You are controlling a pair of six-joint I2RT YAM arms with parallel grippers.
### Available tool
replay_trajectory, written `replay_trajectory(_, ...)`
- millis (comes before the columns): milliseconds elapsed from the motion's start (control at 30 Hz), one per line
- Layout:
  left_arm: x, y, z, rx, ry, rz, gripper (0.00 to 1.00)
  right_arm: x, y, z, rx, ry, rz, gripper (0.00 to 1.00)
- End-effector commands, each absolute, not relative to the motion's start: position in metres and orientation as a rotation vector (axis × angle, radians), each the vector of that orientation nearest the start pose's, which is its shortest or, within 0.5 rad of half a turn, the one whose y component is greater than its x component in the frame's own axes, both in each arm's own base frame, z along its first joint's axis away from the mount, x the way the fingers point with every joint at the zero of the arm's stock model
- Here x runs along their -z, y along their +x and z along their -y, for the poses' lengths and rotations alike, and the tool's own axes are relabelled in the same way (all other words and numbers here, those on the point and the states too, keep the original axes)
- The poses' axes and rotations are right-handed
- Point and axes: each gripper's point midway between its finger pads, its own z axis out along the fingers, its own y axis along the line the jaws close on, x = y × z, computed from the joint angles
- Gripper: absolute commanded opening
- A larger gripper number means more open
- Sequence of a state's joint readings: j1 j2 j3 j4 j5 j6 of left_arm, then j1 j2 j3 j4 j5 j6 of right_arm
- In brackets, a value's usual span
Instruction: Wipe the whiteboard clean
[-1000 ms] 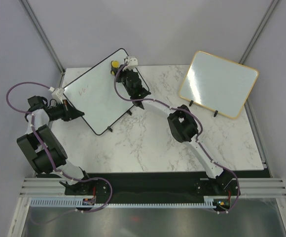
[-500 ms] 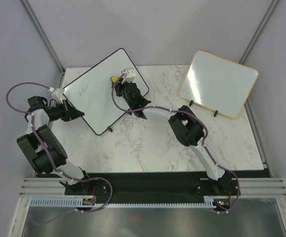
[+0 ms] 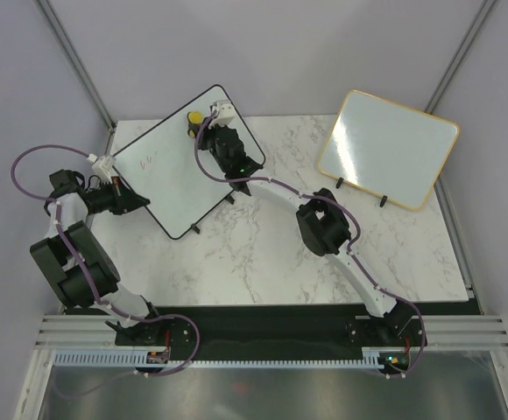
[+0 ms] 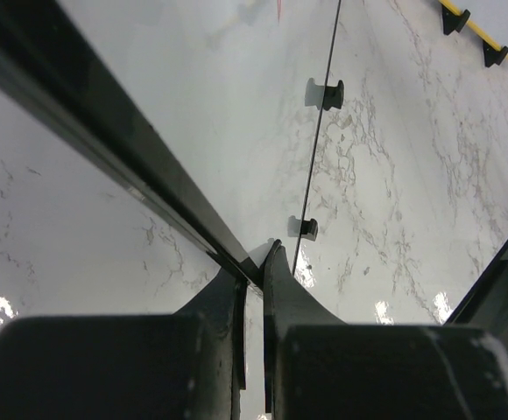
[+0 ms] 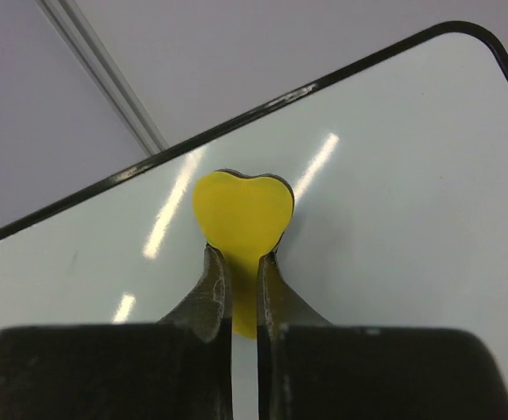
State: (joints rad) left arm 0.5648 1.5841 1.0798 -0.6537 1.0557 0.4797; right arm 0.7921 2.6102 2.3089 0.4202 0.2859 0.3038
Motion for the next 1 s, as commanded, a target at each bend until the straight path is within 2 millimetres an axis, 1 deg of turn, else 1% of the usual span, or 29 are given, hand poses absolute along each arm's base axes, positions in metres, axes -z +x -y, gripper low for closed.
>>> replay_trajectory(0,-0.138,0.365,-0.092,0.374,0.486,-2.084,0.02,-0.158,0.545,-0.504,-0.656,-0.178,-1.647,0.00)
replay_trajectory(33,-0.139,0.365,-0.091,0.378,0.486,-2.081,0.02,-0.141,0.536,-0.503,-0.647,-0.192,-1.690,0.00)
replay_trajectory(100,-0.139,0.365,-0.092,0.371,0.485,-2.086,0.02,-0.131,0.528,-0.500,-0.648,-0.192,-1.718,0.00)
replay_trajectory(133,-0.139,0.364,-0.092,0.365,0.488,-2.086,0.02,-0.117,0.518,-0.496,-0.638,-0.202,-1.753,0.00)
replay_trajectory(167,-0.138,0.364,-0.093,0.360,0.487,-2.091,0.02,-0.117,0.515,-0.494,-0.645,-0.193,-1.749,0.00)
replay_trajectory(200,-0.139,0.364,-0.093,0.354,0.491,-2.089,0.02,-0.125,0.511,-0.492,-0.658,-0.181,-1.741,0.00)
replay_trajectory(233,-0.139,0.364,-0.094,0.352,0.490,-2.089,0.02,-0.112,0.505,-0.488,-0.649,-0.185,-1.769,0.00)
replay_trajectory(300,-0.138,0.364,-0.093,0.359,0.490,-2.089,0.02,-0.120,0.504,-0.484,-0.652,-0.169,-1.752,0.00)
replay_trajectory(367,-0.139,0.364,-0.091,0.370,0.489,-2.084,0.02,-0.127,0.507,-0.483,-0.641,-0.169,-1.736,0.00)
replay_trajectory(400,-0.140,0.364,-0.090,0.374,0.487,-2.082,0.02,-0.128,0.509,-0.484,-0.635,-0.174,-1.733,0.00)
replay_trajectory(433,-0.140,0.364,-0.090,0.375,0.486,-2.080,0.02,-0.145,0.514,-0.489,-0.643,-0.174,-1.699,0.00)
replay_trajectory(467,-0.140,0.364,-0.090,0.374,0.484,-2.082,0.02,-0.149,0.517,-0.491,-0.639,-0.177,-1.692,0.00)
replay_trajectory(500,-0.141,0.363,-0.090,0.373,0.487,-2.079,0.02,-0.147,0.520,-0.494,-0.637,-0.185,-1.689,0.00)
replay_trajectory(533,-0.143,0.363,-0.090,0.367,0.489,-2.076,0.02,-0.172,0.527,-0.500,-0.646,-0.180,-1.634,0.00)
replay_trajectory(567,-0.141,0.362,-0.090,0.367,0.489,-2.079,0.02,-0.178,0.531,-0.502,-0.636,-0.181,-1.623,0.00)
replay_trajectory(600,-0.143,0.362,-0.090,0.362,0.491,-2.076,0.02,-0.172,0.538,-0.501,-0.608,-0.168,-1.619,0.00)
replay_trajectory(633,-0.143,0.362,-0.090,0.359,0.493,-2.077,0.02,-0.195,0.545,-0.503,-0.614,-0.149,-1.566,0.00)
replay_trajectory(667,-0.143,0.362,-0.091,0.353,0.492,-2.079,0.02,-0.201,0.549,-0.503,-0.607,-0.143,-1.545,0.00)
replay_trajectory(700,-0.143,0.361,-0.090,0.356,0.493,-2.077,0.02,-0.197,0.553,-0.504,-0.602,-0.136,-1.537,0.00)
replay_trajectory(733,-0.144,0.361,-0.090,0.352,0.497,-2.073,0.02,-0.207,0.558,-0.502,-0.608,-0.122,-1.511,0.00)
replay_trajectory(767,-0.145,0.361,-0.090,0.350,0.497,-2.072,0.02,-0.210,0.558,-0.503,-0.615,-0.121,-1.489,0.00)
replay_trajectory(800,-0.145,0.361,-0.090,0.350,0.497,-2.072,0.02,-0.207,0.559,-0.503,-0.613,-0.125,-1.485,0.00)
replay_trajectory(833,-0.145,0.361,-0.090,0.352,0.497,-2.073,0.02,-0.208,0.559,-0.504,-0.611,-0.132,-1.480,0.00)
replay_trajectory(867,-0.145,0.361,-0.091,0.352,0.493,-2.074,0.02,-0.202,0.560,-0.503,-0.598,-0.139,-1.494,0.00)
replay_trajectory(900,-0.145,0.362,-0.090,0.354,0.494,-2.072,0.02,-0.202,0.561,-0.501,-0.585,-0.139,-1.498,0.00)
replay_trajectory(933,-0.145,0.362,-0.090,0.354,0.494,-2.072,0.02,-0.188,0.560,-0.498,-0.566,-0.144,-1.527,0.00)
replay_trajectory(967,-0.145,0.362,-0.090,0.355,0.495,-2.071,0.02,-0.190,0.559,-0.495,-0.556,-0.134,-1.527,0.00)
